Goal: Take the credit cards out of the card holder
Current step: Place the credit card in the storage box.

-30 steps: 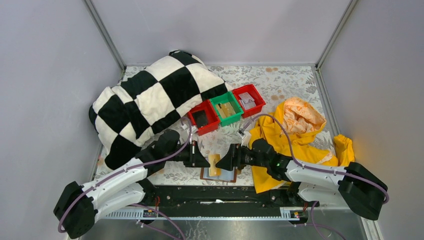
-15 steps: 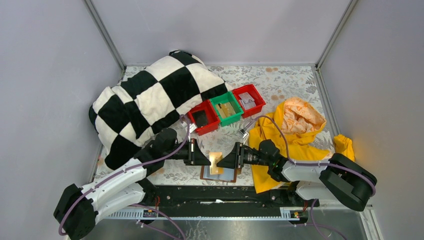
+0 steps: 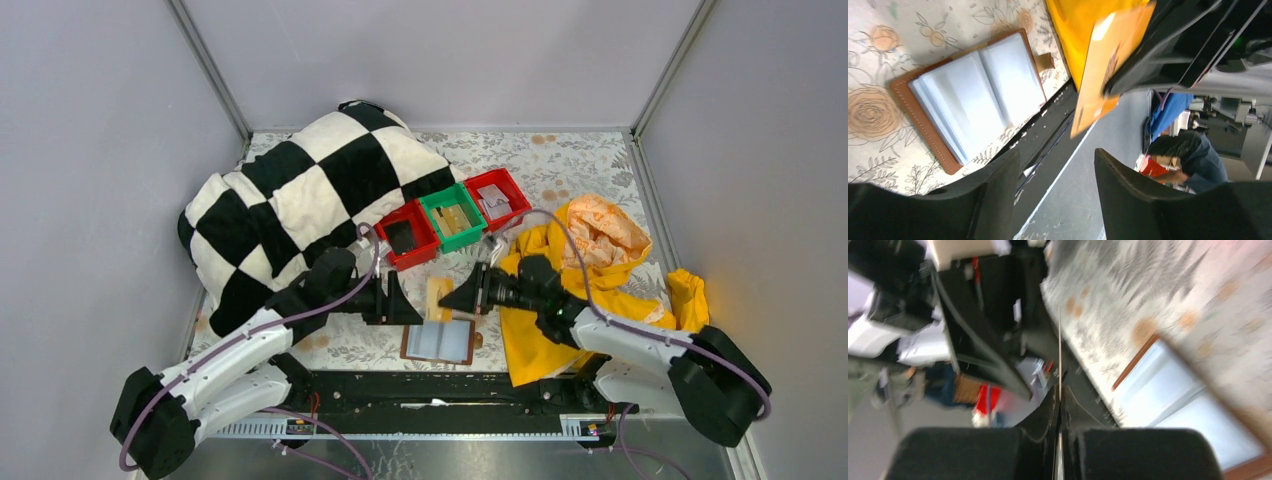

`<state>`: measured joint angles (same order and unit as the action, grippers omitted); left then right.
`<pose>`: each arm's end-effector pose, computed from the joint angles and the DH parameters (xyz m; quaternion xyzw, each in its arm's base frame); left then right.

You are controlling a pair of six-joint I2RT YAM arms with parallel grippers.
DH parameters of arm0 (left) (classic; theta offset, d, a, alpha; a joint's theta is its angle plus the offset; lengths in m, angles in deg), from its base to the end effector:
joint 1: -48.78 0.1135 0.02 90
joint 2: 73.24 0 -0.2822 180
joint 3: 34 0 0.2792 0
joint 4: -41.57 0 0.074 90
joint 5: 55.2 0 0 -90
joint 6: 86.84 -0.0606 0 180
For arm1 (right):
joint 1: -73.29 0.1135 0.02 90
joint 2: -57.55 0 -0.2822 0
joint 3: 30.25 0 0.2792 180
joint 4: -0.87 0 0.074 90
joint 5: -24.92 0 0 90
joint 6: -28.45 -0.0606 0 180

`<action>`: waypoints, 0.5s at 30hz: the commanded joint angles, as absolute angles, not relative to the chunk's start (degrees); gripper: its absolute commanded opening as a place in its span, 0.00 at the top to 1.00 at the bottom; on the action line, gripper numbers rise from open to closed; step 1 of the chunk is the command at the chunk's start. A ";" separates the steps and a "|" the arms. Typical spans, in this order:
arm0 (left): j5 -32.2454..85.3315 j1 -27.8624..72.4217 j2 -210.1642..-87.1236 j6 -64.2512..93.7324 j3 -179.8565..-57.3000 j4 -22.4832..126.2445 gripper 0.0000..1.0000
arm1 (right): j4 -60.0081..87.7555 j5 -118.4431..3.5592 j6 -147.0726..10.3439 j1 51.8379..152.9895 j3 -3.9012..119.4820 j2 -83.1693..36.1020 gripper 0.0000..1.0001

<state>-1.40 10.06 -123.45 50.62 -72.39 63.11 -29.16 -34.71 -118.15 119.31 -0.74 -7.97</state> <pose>0.1456 -0.1626 0.2056 0.0832 0.8455 -0.5078 0.1425 0.1547 0.2044 0.1930 -0.1084 0.7302 0.6258 0.2518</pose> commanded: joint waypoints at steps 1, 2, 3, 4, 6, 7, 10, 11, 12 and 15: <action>5.42 11.76 -123.16 44.07 -80.62 74.92 0.38 | 1.90 -41.89 -100.68 111.34 12.85 -4.16 1.00; 6.26 12.24 -122.96 43.88 -81.48 76.05 0.38 | 7.05 -42.56 -97.29 109.71 18.45 -5.75 1.00; 7.62 12.63 -123.00 43.78 -82.27 77.22 0.38 | 11.46 -43.35 -94.20 108.30 22.84 -7.69 1.00; 9.09 12.85 -123.32 43.65 -83.38 78.63 0.38 | 16.81 -44.89 -91.11 107.36 27.19 -10.13 1.00; 12.34 12.91 -123.82 43.26 -85.20 81.79 0.38 | 23.95 -48.97 -86.45 106.56 35.44 -15.12 1.00; 13.65 12.98 -123.88 43.24 -85.91 82.70 0.38 | 26.69 -50.07 -84.46 106.02 39.51 -18.07 1.00; 17.21 13.01 -123.06 43.75 -86.08 82.96 0.37 | 33.94 -53.15 -80.26 104.67 51.98 -27.86 1.00; 17.97 13.01 -122.82 43.84 -86.05 82.69 0.37 | 35.08 -53.36 -79.47 104.16 55.35 -30.82 1.00; 18.47 13.01 -122.68 44.07 -85.97 82.49 0.37 | 36.22 -54.03 -78.74 103.91 58.82 -33.75 1.00; 18.78 13.01 -122.57 44.22 -86.45 82.58 0.34 | 41.84 -58.59 -76.21 103.71 69.14 -42.42 1.00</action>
<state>15.32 12.75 -123.54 44.92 -84.21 81.93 28.70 -51.41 -83.48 104.47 59.23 -34.11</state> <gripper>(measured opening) 0.644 0.017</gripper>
